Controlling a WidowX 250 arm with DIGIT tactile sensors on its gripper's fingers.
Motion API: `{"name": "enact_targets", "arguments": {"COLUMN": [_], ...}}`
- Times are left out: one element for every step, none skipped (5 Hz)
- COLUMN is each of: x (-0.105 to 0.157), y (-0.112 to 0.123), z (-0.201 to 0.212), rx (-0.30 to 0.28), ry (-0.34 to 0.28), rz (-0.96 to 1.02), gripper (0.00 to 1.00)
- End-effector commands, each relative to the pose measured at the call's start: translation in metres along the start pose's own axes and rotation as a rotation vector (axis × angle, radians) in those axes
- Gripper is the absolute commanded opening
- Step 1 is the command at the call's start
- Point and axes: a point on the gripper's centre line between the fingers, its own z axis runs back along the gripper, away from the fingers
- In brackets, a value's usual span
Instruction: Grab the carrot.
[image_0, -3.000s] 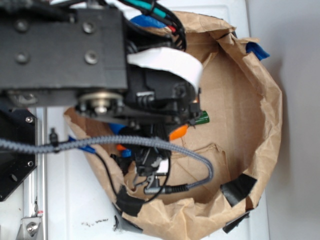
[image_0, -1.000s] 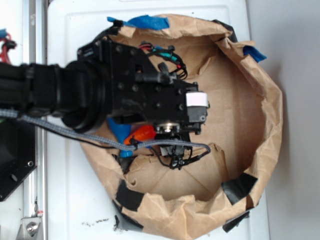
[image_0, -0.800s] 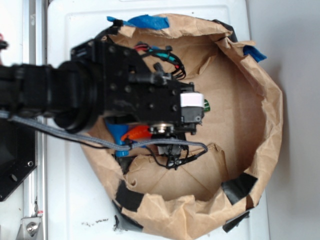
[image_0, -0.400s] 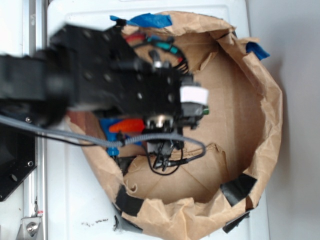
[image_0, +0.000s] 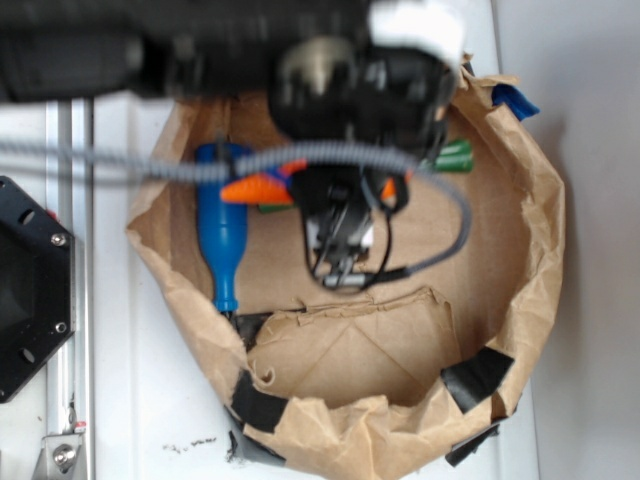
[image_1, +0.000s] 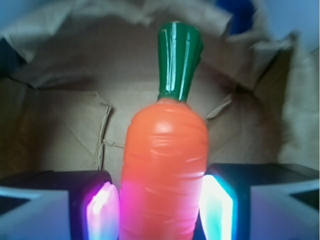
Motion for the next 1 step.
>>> {"name": "enact_targets", "arguments": {"x": [-0.002], "y": [-0.0003], "z": [0.02], "rx": [0.107], "ry": [-0.047], "rz": [0.017], "gripper": [0.0]}}
